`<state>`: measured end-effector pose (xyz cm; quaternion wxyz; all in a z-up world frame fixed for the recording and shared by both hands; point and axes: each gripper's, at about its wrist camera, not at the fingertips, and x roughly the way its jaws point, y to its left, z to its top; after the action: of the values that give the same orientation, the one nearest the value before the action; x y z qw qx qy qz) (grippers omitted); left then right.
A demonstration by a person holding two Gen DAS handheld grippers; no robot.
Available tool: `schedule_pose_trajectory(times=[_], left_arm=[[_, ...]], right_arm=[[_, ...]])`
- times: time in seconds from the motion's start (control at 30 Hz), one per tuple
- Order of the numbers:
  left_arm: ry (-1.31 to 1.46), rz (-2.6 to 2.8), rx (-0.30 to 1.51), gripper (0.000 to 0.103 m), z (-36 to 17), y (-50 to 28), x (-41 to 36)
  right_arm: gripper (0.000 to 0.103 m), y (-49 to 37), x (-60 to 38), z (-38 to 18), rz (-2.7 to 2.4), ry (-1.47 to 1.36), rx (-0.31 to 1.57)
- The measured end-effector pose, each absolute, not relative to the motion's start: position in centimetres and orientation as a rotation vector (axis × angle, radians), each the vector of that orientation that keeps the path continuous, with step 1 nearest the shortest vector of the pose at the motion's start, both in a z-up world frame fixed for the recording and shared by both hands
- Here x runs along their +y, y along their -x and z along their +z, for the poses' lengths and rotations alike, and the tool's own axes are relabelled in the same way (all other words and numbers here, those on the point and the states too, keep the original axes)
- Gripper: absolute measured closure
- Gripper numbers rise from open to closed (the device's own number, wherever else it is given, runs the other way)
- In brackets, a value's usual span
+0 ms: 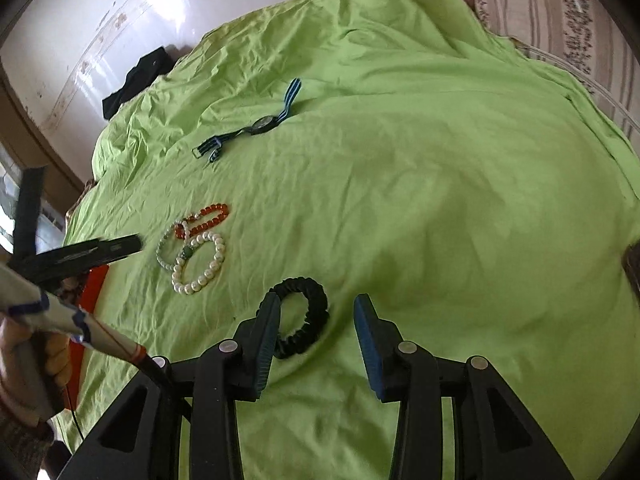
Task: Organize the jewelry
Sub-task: 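Grasp the black hair tie with the right tool while the left grasps the pearl bracelet, then carry the black hair tie and grey bead bracelet into the tray, open both tools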
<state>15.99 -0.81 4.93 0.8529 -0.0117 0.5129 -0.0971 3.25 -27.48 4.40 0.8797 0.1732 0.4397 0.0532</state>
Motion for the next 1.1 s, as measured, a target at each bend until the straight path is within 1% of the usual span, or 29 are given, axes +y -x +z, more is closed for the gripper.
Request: schedule_pose_trajectory(times=[0.17, 0.33, 0.37, 0.4, 0.47, 0.5, 0.53, 0.8, 1.1], left_arm=[[0.031, -0.189, 1.100, 0.065, 2.2, -18.3, -1.4], [-0.022, -0.181, 1.080, 0.065, 1.7, -18.3, -2.3], [-0.041, -0.174, 1.074, 0.066, 1.7, -18.2, -2.4], [-0.055, -0.166, 1.069, 0.070, 1.6, -18.1, -2.7], [-0.089, -0.149, 1.054, 0.090, 2.0, -17.5, -3.0], [-0.088, -0.150, 1.052, 0.096, 2.2, -17.3, -2.9], [-0.068, -0.161, 1.056, 0.098, 2.6, -16.9, -2.7], [-0.034, -0.211, 0.996, 0.098, 7.1, -12.9, -1.7], [-0.018, -0.266, 0.880, 0.098, 14.3, -5.0, 0.8]], right_arm=[[0.061, -4.0, -26.6, 3.5, 0.116, -0.311, 0.937], [0.061, -4.4, -26.3, 2.7, 0.115, -0.290, 0.955], [0.062, -4.4, -26.2, 2.7, 0.113, -0.285, 0.955], [0.064, -4.4, -26.1, 2.7, 0.111, -0.278, 0.955], [0.081, -4.4, -25.7, 2.6, 0.106, -0.259, 0.960], [0.084, -4.4, -25.6, 2.5, 0.102, -0.252, 0.963], [0.091, -4.3, -25.6, 2.6, 0.097, -0.247, 0.958], [0.093, -2.9, -25.3, 4.7, 0.101, -0.252, 0.875], [0.093, -0.5, -23.6, 7.2, 0.133, -0.248, 0.797]])
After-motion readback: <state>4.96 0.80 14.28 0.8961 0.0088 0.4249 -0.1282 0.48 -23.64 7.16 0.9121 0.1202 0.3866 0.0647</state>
